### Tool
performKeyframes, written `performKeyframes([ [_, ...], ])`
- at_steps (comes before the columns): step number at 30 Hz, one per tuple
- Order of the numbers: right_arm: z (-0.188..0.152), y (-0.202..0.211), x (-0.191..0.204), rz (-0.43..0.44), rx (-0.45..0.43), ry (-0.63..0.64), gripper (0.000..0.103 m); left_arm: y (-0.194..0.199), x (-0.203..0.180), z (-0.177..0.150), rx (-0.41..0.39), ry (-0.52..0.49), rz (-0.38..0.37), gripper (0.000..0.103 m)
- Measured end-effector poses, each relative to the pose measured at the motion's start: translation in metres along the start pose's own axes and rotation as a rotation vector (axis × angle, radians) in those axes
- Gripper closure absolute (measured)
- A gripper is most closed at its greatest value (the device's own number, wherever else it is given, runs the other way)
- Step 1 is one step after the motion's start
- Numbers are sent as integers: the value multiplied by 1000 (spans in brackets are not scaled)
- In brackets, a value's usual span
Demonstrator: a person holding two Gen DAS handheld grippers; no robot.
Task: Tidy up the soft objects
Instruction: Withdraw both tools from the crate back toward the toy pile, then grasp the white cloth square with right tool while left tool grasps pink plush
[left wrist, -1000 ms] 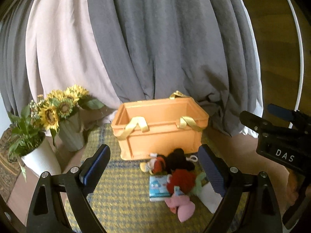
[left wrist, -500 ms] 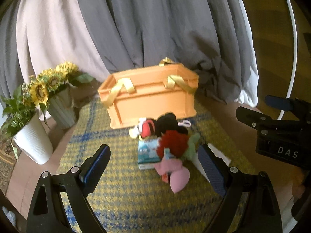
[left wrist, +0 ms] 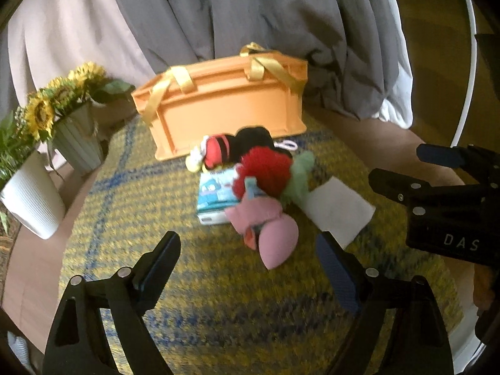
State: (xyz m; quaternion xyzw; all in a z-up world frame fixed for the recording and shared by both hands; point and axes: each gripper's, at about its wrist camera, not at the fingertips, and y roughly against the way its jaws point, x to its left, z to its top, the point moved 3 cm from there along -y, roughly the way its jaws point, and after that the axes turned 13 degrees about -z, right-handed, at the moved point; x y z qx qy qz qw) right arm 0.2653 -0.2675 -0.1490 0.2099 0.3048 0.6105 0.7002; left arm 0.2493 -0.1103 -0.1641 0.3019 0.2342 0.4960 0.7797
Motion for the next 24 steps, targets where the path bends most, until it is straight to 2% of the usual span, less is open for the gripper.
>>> performKeyframes([
  [9, -18, -25, 2, 20, 44, 16, 20, -29, -4, -13, 49, 1, -23, 24],
  [13, -21, -33, 5, 43, 56, 17, 24, -37, -4, -15, 55, -6, -33, 33],
  [24, -28, -55, 21, 105, 75, 64, 32, -54, -6, -18, 61, -13, -59, 46],
])
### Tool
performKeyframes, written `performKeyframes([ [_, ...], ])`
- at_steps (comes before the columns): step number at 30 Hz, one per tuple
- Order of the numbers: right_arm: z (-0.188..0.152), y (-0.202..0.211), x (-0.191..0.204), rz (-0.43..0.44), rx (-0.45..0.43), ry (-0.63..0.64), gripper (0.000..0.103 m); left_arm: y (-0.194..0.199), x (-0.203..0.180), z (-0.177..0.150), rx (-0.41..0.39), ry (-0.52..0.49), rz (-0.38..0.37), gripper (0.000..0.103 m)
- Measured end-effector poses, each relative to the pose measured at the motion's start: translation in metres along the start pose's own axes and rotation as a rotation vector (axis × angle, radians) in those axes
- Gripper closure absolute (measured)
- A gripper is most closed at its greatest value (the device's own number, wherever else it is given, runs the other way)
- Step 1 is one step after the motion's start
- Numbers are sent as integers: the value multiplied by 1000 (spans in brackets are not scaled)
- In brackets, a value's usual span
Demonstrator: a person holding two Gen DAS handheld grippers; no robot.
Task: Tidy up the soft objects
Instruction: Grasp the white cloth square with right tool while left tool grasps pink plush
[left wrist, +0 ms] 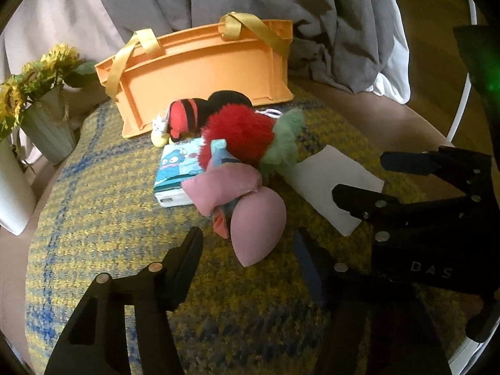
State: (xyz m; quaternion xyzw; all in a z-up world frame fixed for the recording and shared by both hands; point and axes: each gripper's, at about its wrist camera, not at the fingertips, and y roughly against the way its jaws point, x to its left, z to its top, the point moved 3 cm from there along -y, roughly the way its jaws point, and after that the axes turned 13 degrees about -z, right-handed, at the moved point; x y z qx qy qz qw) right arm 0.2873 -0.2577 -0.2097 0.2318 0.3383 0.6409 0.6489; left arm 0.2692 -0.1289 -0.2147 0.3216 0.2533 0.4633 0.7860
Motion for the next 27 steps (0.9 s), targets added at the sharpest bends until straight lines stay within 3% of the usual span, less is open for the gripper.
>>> performKeyframes([
  [8, -2, -15, 1, 46, 37, -15, 43, -9, -3, 0, 15, 3, -28, 56],
  [10, -2, -17, 3, 45, 37, -3, 54, -10, -4, 1, 18, 5, -40, 59],
  [14, -5, -18, 6, 34, 38, 27, 63, -11, -2, 6, 10, 22, -51, 61],
  [19, -4, -17, 8, 31, 36, 38, 90, -13, 2, 10, 3, 35, -58, 67],
  [27, 0, 0, 6, 41, 22, 5, 94, 2, -1, 9, -12, 37, -72, 67],
])
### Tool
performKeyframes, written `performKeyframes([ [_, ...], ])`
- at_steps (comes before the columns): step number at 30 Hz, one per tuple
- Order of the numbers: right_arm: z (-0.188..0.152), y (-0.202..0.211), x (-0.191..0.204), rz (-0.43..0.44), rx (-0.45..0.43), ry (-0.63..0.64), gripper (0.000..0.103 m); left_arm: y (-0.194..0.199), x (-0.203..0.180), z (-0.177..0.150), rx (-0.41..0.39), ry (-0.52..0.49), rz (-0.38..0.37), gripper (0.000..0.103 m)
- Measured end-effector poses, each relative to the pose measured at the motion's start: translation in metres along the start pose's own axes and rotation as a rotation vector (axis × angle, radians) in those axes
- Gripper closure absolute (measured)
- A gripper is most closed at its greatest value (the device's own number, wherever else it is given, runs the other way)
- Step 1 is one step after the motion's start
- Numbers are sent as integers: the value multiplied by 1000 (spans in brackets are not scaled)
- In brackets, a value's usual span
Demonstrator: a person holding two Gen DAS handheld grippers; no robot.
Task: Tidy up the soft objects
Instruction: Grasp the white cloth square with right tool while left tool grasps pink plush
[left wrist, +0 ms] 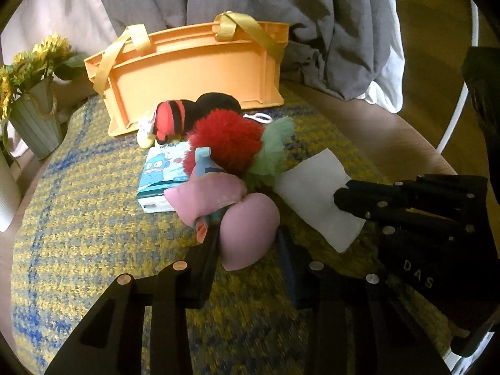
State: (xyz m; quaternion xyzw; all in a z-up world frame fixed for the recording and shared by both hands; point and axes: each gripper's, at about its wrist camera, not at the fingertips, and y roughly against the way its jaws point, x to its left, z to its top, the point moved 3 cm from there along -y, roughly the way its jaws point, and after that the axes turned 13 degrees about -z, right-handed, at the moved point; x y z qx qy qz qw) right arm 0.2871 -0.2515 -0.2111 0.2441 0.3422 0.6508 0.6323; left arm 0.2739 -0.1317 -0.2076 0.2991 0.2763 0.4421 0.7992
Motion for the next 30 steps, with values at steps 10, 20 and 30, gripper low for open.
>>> performKeyframes([
  [10, 1, 31, -6, 3, 4, -62, 94, 36, -8, 3, -45, 23, -17, 67],
  [20, 19, 67, -10, -10, -63, -128, 94, 72, -6, 22, -137, 29, 0, 67],
  [30, 49, 98, -6, -12, -162, -152, 94, 110, 0, 48, -253, 18, 28, 67],
])
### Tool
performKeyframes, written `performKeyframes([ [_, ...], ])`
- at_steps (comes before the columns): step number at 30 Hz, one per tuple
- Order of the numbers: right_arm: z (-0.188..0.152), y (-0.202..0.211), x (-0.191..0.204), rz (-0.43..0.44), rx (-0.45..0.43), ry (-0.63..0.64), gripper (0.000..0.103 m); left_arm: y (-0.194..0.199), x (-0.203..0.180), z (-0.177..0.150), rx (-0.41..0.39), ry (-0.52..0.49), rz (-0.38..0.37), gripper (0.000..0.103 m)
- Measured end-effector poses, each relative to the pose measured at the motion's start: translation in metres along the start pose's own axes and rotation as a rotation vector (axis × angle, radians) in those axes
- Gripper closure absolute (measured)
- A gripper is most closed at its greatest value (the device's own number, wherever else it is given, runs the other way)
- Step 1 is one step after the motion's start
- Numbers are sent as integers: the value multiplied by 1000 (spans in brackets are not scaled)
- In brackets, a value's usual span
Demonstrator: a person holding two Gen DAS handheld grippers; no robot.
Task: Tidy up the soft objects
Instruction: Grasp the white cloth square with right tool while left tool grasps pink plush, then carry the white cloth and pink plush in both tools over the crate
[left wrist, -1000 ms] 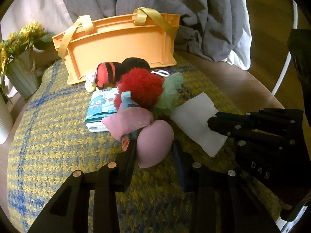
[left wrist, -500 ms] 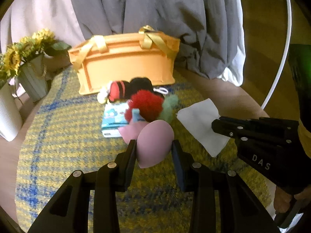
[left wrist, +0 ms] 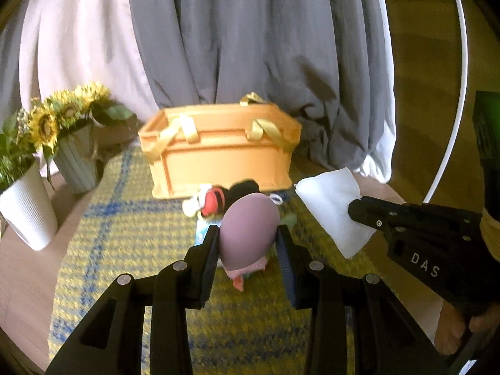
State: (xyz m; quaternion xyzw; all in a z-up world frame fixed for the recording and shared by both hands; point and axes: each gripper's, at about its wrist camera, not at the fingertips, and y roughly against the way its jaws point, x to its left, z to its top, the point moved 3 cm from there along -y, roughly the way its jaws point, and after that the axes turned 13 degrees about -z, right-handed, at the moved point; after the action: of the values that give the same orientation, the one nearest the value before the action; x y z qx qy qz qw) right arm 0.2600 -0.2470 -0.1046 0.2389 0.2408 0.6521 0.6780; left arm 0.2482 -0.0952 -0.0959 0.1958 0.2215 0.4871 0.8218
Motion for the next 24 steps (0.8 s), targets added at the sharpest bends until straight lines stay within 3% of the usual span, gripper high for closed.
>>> performKeyframes([
  [24, 80, 41, 28, 9, -255, -50, 94, 48, 29, 81, -239, -81, 50, 67],
])
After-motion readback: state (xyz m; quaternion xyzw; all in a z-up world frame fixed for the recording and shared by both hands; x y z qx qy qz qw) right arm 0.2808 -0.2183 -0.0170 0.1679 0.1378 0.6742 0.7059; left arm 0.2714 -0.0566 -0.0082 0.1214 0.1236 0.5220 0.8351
